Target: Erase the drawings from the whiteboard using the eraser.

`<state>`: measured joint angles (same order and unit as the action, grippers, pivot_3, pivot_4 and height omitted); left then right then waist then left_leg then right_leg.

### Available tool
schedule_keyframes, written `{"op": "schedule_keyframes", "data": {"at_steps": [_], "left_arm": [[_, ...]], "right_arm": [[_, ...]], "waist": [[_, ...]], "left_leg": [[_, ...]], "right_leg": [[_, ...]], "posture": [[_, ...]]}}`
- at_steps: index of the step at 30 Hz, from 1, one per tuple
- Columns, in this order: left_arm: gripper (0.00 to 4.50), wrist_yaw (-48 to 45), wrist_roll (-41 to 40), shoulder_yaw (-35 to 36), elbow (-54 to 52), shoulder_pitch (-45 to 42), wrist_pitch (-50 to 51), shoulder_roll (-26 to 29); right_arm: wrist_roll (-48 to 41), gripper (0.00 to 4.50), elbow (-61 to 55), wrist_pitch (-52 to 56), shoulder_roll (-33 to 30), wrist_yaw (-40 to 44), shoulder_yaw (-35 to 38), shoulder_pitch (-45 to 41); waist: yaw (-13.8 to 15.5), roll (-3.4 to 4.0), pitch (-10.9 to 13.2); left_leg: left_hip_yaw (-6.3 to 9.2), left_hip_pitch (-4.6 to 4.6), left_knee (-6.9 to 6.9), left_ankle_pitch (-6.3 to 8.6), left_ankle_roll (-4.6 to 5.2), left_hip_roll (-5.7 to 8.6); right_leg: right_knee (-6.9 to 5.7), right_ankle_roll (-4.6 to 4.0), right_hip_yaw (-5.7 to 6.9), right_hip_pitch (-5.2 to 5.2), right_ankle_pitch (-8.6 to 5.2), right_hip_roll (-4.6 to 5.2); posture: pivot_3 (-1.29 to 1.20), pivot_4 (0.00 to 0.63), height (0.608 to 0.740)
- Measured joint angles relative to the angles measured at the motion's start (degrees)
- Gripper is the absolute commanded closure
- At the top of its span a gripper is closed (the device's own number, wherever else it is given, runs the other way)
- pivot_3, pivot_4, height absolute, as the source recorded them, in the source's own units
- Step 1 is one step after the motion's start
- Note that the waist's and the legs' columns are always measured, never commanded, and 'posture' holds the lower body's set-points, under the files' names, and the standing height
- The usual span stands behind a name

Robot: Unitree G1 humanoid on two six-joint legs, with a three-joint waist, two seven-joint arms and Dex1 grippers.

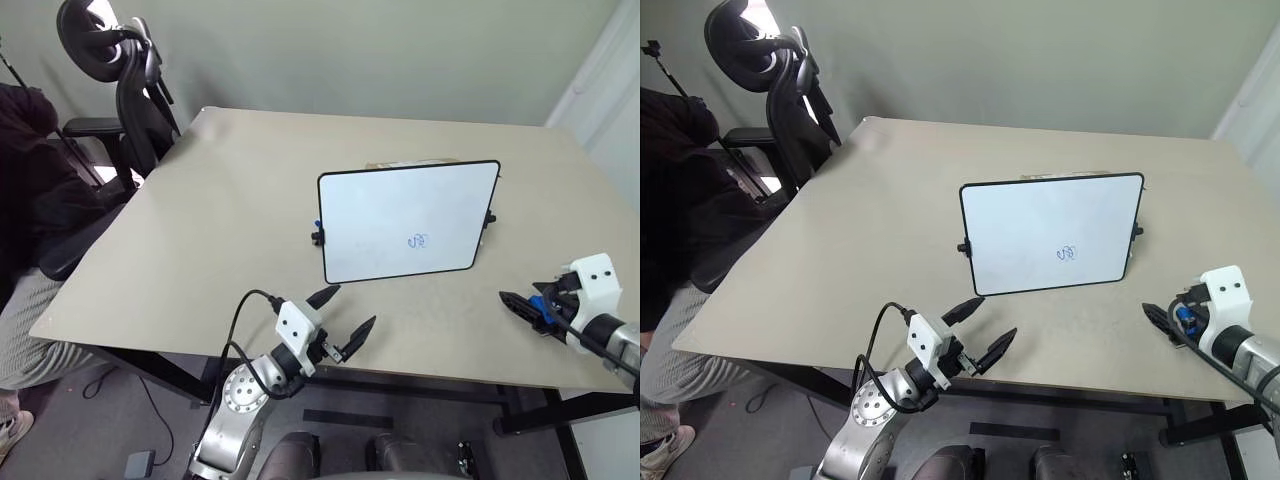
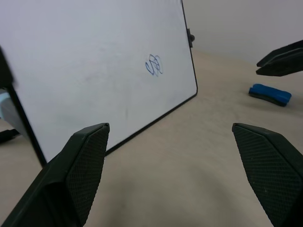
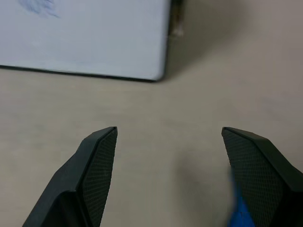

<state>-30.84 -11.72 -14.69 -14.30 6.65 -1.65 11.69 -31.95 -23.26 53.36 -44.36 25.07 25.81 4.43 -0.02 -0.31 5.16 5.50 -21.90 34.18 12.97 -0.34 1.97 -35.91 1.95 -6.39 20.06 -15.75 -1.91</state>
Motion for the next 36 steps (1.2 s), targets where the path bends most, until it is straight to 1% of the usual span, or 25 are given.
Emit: {"op": "schedule_keyframes", "data": {"at_steps": [4,9,12,15,23,33,34,35,36], "left_arm": [[0.00,-0.1,0.4,-0.1,0.8,0.0,-0.5,-0.3],[0.00,-0.1,0.6,-0.4,0.9,-0.1,-0.6,-0.5],[0.00,-0.1,0.7,-1.1,1.0,0.0,-0.7,-0.7],[0.00,0.0,0.7,-1.6,1.0,0.1,-0.8,-1.2],[0.00,0.3,0.7,-1.8,1.0,0.5,-0.9,-1.6],[0.00,0.8,0.8,-2.0,1.0,1.2,-1.0,-1.7],[0.00,0.8,0.8,-2.0,1.0,1.2,-1.0,-1.7],[0.00,0.9,0.8,-2.1,1.0,1.3,-1.0,-1.7],[0.00,0.9,0.8,-2.1,1.0,1.3,-1.0,-1.7]], "right_arm": [[0.3,0.75,3.4,4.3,-0.7,-0.9,-0.1,-3.4],[0.9,0.75,11.3,11.5,-3.5,-2.0,-0.2,-9.9],[2.2,0.75,16.3,14.2,-5.9,-2.0,-2.0,-12.8],[3.0,0.75,18.7,16.2,-8.7,-0.9,-4.3,-14.1],[3.8,0.75,22.6,16.9,-11.7,3.1,-9.4,-16.3],[6.2,0.75,27.7,15.3,-12.2,6.5,-13.9,-19.0],[6.4,1.12,27.8,15.3,-12.2,6.6,-14.1,-19.3],[6.4,1.26,28.0,15.3,-12.2,6.7,-14.2,-19.6],[6.5,1.56,28.0,15.3,-12.2,6.9,-14.4,-19.8]], "waist": [[0.0,0.02,0.0],[0.0,0.03,0.0],[0.1,0.07,0.0],[0.2,0.08,0.0],[0.2,0.11,0.0],[0.2,0.12,0.0],[0.2,0.12,0.0],[0.2,0.12,0.0],[0.2,0.12,0.0]], "left_leg": [[0.00,0.00,-0.01,-0.02,0.03,0.00],[0.00,-0.01,-0.01,-0.06,0.07,0.00],[0.00,-0.03,-0.02,-0.06,0.07,0.00],[0.00,-0.02,-0.04,-0.06,0.06,0.00],[-0.02,-0.01,-0.04,-0.09,0.04,0.00],[-0.02,-0.01,-0.04,-0.10,0.06,0.00],[-0.02,-0.02,-0.04,-0.10,0.06,0.00],[-0.02,-0.02,-0.04,-0.10,0.06,0.00],[-0.02,-0.02,-0.04,-0.10,0.06,0.00]], "right_leg": [[-0.03,0.02,0.00,0.03,0.01,0.00],[-0.02,0.04,-0.01,0.01,0.02,0.01],[-0.02,0.07,-0.01,0.02,0.04,0.01],[-0.04,0.09,-0.01,0.01,0.05,0.01],[-0.02,0.18,-0.01,0.01,0.10,0.01],[-0.03,0.15,-0.01,0.02,0.09,0.01],[-0.03,0.16,-0.01,0.02,0.09,0.01],[-0.03,0.15,-0.01,0.02,0.09,0.01],[-0.03,0.15,-0.01,0.01,0.09,0.01]], "posture": [[0.00,0.150,0.736],[0.00,0.150,0.736],[0.00,0.150,0.736],[0.00,0.150,0.736],[0.00,0.150,0.736],[0.00,0.150,0.736],[0.00,0.150,0.736],[0.00,0.150,0.736],[0.00,0.150,0.736]]}}
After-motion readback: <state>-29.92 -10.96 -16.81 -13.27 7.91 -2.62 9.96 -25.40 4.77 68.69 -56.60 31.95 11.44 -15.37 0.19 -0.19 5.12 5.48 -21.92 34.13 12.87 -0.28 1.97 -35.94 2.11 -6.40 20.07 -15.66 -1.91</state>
